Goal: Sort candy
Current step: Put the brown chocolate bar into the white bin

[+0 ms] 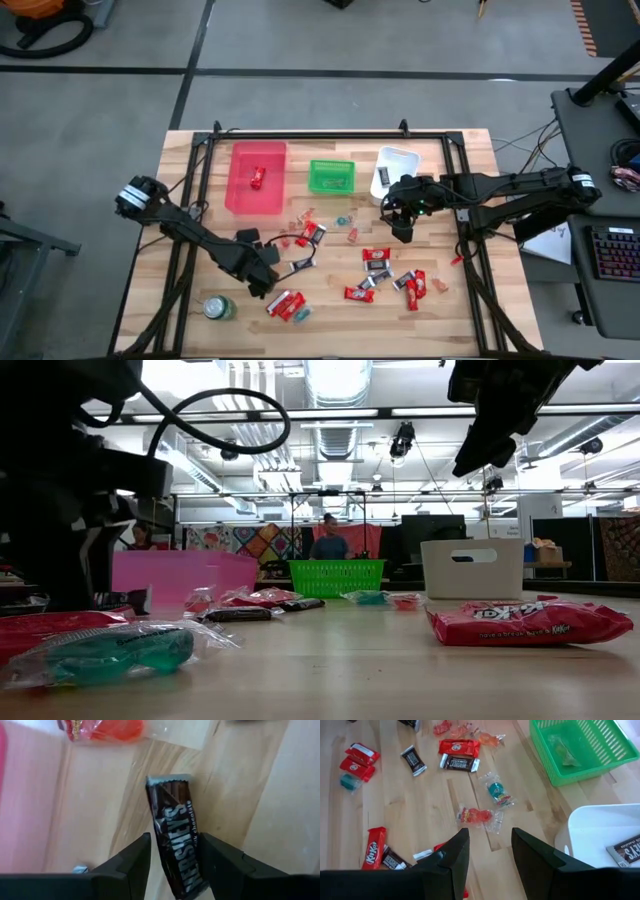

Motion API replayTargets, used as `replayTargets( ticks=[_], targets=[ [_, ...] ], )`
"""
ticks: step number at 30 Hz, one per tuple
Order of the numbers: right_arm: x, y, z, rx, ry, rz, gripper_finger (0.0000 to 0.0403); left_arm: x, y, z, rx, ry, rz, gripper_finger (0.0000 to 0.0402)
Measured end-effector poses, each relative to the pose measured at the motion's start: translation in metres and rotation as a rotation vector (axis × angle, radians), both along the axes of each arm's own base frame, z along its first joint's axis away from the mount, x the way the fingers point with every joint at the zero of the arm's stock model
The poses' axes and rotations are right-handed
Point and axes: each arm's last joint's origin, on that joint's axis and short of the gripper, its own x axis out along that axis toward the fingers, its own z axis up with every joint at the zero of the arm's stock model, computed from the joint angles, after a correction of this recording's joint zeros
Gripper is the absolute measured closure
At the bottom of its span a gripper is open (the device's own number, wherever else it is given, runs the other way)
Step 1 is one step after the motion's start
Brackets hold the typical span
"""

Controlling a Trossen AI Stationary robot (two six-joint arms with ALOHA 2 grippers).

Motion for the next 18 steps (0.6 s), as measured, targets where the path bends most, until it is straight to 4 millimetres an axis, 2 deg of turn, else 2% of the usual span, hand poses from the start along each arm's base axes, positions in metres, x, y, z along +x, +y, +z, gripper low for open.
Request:
replayTargets(
  ticks=[6, 14, 18],
  targets=[
    [0.0001, 0.0000, 0.0003, 0.000, -0.003, 0.000, 0.0264, -0.0023, 0.0012, -0.0029, -0.006, -0.006, 0.028, 0.0281],
    [0.0011, 0.0000, 0.0008, -0.005, -0.016, 0.005, 0.0264, -0.0026, 0.0013, -0.0036, -0.002, -0.003, 0.027, 0.0387],
    [0.0011, 0.0000, 0.0007, -0.006, -0.017, 0.006, 0.0264, -0.0010, 0.0003, -0.0016, 0.001, -0.004, 0.020, 0.0389]
  ],
)
